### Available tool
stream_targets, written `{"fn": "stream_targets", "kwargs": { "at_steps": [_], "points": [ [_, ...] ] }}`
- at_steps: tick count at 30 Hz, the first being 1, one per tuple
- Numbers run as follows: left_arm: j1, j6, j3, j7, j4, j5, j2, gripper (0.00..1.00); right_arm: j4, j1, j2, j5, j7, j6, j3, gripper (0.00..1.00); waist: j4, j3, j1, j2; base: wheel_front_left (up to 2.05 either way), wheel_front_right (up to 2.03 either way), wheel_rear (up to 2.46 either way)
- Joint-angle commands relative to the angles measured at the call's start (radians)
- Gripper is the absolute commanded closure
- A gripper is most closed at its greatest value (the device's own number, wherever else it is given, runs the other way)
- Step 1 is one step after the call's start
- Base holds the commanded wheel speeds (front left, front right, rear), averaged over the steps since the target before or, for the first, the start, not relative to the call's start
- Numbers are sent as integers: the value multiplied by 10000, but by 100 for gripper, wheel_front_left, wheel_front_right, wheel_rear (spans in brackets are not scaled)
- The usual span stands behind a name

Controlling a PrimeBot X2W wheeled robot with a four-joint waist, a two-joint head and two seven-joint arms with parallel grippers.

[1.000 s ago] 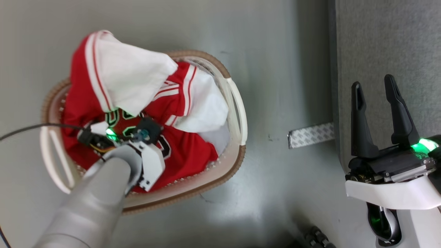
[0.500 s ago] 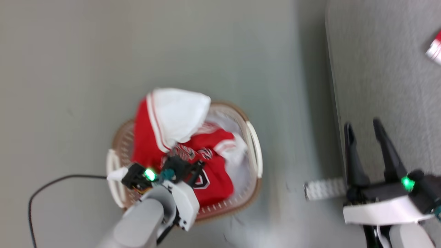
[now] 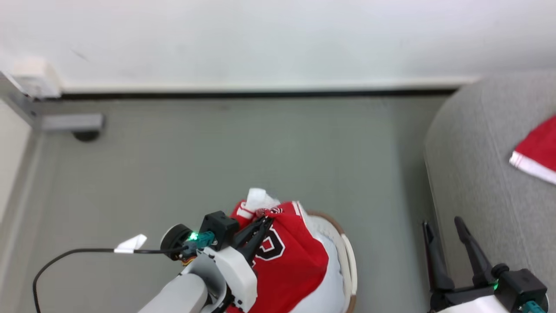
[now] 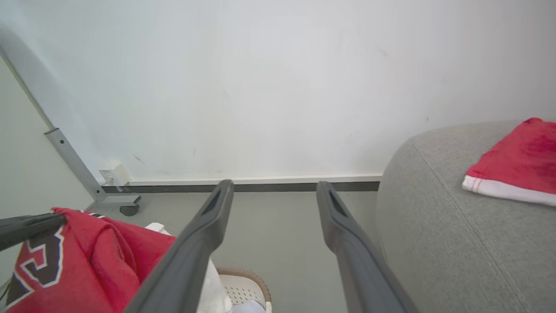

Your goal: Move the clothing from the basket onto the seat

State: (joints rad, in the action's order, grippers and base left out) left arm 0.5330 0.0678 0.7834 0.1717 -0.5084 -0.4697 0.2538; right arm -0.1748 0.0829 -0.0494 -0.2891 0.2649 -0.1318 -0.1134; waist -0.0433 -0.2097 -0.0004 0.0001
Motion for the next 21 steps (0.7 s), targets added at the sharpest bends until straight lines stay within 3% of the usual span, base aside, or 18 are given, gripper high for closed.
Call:
{"fn": "stream_targets", "kwargs": {
  "at_steps": [1, 11, 21],
  "points": [
    [-176, -58, -43, -76, 231, -183, 95, 100, -66, -164, -22, 33, -7, 22, -4, 0, 467, 819, 4, -1, 0, 0, 0],
    [-965, -786, -226, -1287, 3191, -487, 888, 100, -455, -920, -22, -223, -9, 22, -415, 0, 532, 2101, 4, -1, 0, 0, 0],
    [-1397, -1363, -460, -1925, 4698, -688, 1419, 100, -427, -1350, -22, 42, -8, 22, -954, 0, 301, 2660, 4, -1, 0, 0, 0]
  ]
}}
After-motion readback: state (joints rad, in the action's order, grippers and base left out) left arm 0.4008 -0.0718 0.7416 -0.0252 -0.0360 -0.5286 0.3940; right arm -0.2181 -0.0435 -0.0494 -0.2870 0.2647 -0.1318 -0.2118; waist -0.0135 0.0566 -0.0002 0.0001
